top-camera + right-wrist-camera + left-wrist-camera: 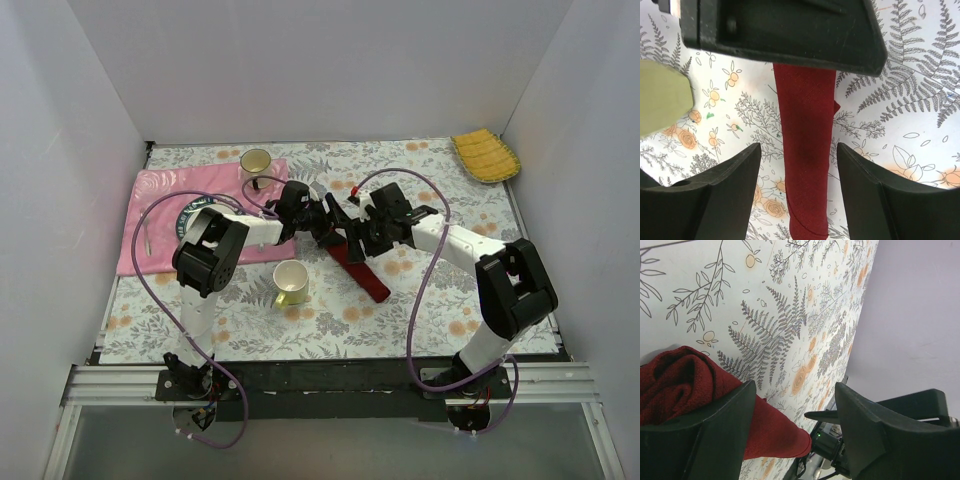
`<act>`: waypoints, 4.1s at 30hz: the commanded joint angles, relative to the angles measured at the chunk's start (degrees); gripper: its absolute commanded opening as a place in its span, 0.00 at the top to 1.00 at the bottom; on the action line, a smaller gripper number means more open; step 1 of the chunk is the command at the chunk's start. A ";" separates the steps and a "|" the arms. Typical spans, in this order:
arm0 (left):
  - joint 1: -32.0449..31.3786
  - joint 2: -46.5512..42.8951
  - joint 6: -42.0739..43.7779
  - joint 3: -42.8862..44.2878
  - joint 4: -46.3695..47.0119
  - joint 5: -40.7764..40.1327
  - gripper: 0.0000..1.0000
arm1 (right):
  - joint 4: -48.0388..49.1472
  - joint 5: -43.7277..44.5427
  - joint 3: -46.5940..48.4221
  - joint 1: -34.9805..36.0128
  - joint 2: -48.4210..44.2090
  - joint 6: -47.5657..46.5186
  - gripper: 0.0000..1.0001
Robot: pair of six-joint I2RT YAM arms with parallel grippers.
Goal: Fold the napkin, place the utensils inside, and roll it up
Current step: Roll the napkin with the utensil
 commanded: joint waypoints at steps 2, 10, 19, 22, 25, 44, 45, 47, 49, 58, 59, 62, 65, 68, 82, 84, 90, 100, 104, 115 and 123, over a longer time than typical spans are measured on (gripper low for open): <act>0.58 0.63 1.25 -0.23 -1.48 -1.79 0.36 | 0.95 4.13 1.27 0.44 0.73 -0.20 0.32; 0.67 0.45 2.39 0.30 -2.62 -2.14 0.36 | 3.42 9.74 -7.26 0.61 2.24 -0.64 0.48; 0.76 0.89 2.56 2.49 -4.29 -1.61 0.36 | -1.14 18.24 -2.45 5.88 -3.22 -3.71 0.34; 0.93 1.07 2.39 3.46 -5.17 -1.00 0.36 | -3.25 24.67 0.72 10.53 -2.61 -5.82 0.27; 1.11 1.51 2.21 3.99 -5.87 -0.47 0.36 | -4.49 29.95 2.31 14.31 -0.60 -7.48 0.24; 1.90 1.25 2.38 5.39 -7.36 0.68 0.36 | -0.63 41.31 -0.23 20.74 7.85 -7.85 0.46; 1.90 1.07 2.82 5.92 -7.89 0.67 0.36 | -0.45 41.13 -0.41 20.65 8.11 -7.67 0.63; 2.07 0.63 3.61 7.50 -9.12 0.67 0.36 | 0.16 40.26 -0.93 20.39 8.38 -7.23 0.69; 2.34 0.28 3.88 8.99 -9.65 0.76 0.36 | 0.52 39.20 -0.85 20.39 8.29 -6.97 0.69; 4.80 -3.14 7.39 16.47 -16.33 -0.38 0.35 | 2.80 17.17 -1.11 12.05 3.55 -2.84 0.75; 4.97 -3.41 7.57 17.60 -17.20 -0.55 0.35 | 3.15 13.83 -1.37 9.51 3.29 -2.40 0.76; 4.98 -4.12 7.05 18.05 -16.69 0.84 0.35 | 5.43 0.65 -2.08 4.77 3.28 -0.20 0.83; 4.97 -4.38 4.59 16.57 -13.80 2.86 0.35 | 7.46 -8.16 -3.04 1.42 4.86 1.91 0.83; 4.71 -4.47 3.44 14.81 -11.78 3.57 0.35 | 10.18 -14.23 -4.62 -1.13 6.44 4.37 0.83; -0.03 -3.42 0.10 9.10 -4.56 5.60 0.35 | 22.84 -30.67 -13.59 -9.93 10.66 11.58 0.81; -0.30 -3.06 -1.03 6.73 -1.32 5.95 0.36 | 23.19 -31.03 -13.68 -10.29 11.02 11.75 0.81; -0.12 -2.36 -1.39 -0.04 5.63 4.63 0.36 | 22.93 -30.94 -13.77 -10.64 11.02 11.58 0.80; 1.28 1.68 1.07 -3.30 7.39 3.31 0.36 | 8.27 -18.13 -7.81 -8.54 4.78 4.73 0.61; 1.55 2.47 0.37 -3.57 7.57 3.57 0.36 | -0.42 -7.67 -2.54 -4.67 0.92 2.00 0.39; 1.55 3.44 -0.07 -1.46 5.47 4.01 0.36 | -9.24 28.27 9.25 14.30 3.35 -3.18 0.20; 2.34 4.32 -2.97 -1.19 4.76 6.38 0.36 | -7.75 43.15 8.65 21.79 8.64 -3.71 0.20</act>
